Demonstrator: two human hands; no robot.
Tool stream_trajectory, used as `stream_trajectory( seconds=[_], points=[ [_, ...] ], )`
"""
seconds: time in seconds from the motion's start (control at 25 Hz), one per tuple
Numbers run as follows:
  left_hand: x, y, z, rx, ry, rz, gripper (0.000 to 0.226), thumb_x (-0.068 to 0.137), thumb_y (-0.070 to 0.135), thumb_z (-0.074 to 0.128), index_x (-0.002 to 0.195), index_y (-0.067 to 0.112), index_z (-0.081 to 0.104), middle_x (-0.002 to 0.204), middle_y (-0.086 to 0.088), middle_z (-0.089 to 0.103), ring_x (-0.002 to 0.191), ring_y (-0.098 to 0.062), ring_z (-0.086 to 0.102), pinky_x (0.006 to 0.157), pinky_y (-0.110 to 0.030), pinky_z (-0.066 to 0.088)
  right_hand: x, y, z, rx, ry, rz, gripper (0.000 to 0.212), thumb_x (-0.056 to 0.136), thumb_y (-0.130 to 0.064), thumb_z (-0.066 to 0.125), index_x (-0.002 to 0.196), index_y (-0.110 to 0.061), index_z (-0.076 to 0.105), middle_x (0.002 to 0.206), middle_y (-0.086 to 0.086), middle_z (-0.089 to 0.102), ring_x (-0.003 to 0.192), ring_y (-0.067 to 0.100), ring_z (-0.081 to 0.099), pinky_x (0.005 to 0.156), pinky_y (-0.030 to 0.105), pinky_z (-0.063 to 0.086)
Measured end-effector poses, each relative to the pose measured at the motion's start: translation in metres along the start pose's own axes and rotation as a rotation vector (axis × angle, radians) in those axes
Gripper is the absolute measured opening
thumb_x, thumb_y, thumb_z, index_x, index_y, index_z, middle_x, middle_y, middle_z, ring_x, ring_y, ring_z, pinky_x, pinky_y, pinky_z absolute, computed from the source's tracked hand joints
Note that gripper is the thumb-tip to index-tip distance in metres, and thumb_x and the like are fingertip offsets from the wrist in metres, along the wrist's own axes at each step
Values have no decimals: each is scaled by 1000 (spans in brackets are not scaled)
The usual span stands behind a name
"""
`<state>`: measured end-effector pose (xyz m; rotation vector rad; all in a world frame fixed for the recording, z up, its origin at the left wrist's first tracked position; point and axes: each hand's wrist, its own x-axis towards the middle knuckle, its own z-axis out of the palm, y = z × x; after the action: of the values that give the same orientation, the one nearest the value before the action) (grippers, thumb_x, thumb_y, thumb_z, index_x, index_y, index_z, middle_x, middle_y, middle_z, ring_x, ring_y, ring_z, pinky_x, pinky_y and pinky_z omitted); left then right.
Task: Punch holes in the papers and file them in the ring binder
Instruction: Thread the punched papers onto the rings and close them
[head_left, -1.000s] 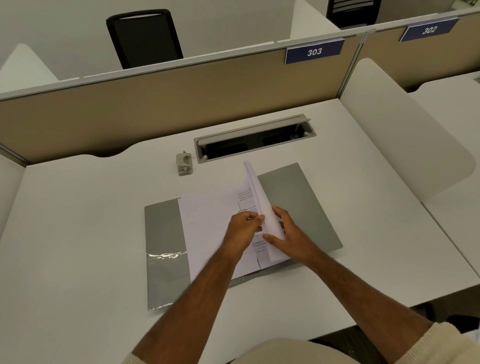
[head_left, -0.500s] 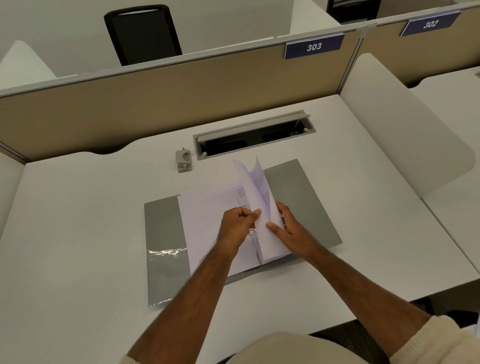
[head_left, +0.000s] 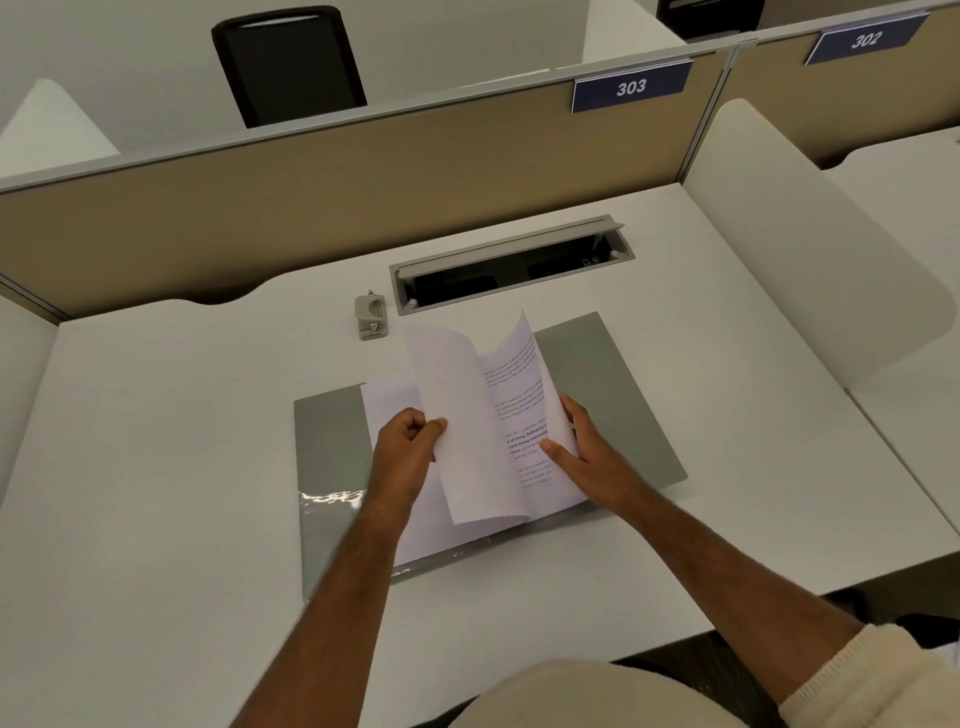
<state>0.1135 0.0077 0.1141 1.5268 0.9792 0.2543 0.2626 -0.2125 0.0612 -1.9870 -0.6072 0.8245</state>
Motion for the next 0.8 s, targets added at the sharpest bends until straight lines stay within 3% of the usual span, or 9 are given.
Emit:
stream_trajectory(
  seconds=[0.08, 0.2, 0.48, 0.68, 0.8],
  points=[
    [1, -10, -12, -17, 57, -25, 24, 97, 23, 66, 82, 5, 60, 91, -19, 70, 80, -23, 63, 73, -37, 52, 1, 1, 0, 2, 4, 6, 78, 93, -52, 60, 153, -36, 13, 151, -8, 40, 129, 14, 51, 102, 43, 53],
    [0, -24, -26, -25, 109, -57, 22, 98, 20, 64, 79, 13, 58, 84, -10, 65, 78, -23, 60, 70, -34, 49, 0, -2, -1, 4, 3, 8, 77, 94, -50, 60, 153, -34, 13, 151, -6, 40, 129, 14, 52, 102, 43, 53],
    [0, -61, -44, -17, 166, -150, 21, 97, 22, 66, 81, 11, 58, 79, -9, 61, 73, -23, 54, 66, -33, 43, -1, -2, -2, 16, 6, 4, 77, 95, -46, 61, 154, -33, 12, 152, -6, 39, 131, 15, 50, 104, 44, 51],
    [4, -82, -49, 93, 249, -201, 30, 98, 29, 65, 84, 4, 58, 77, -9, 56, 72, -24, 50, 66, -34, 42, -2, -9, -1, 26, -2, 0, 74, 97, -39, 60, 154, -30, 13, 150, -4, 41, 127, 15, 54, 94, 31, 57],
    [5, -87, -49, 128, 301, -233, 25, 95, 30, 68, 95, 6, 62, 85, -6, 64, 82, -26, 60, 74, -37, 49, -4, -13, -1, 50, -5, 1, 71, 98, -36, 60, 153, -31, 15, 147, -3, 44, 122, 12, 56, 85, 23, 58]
  ],
)
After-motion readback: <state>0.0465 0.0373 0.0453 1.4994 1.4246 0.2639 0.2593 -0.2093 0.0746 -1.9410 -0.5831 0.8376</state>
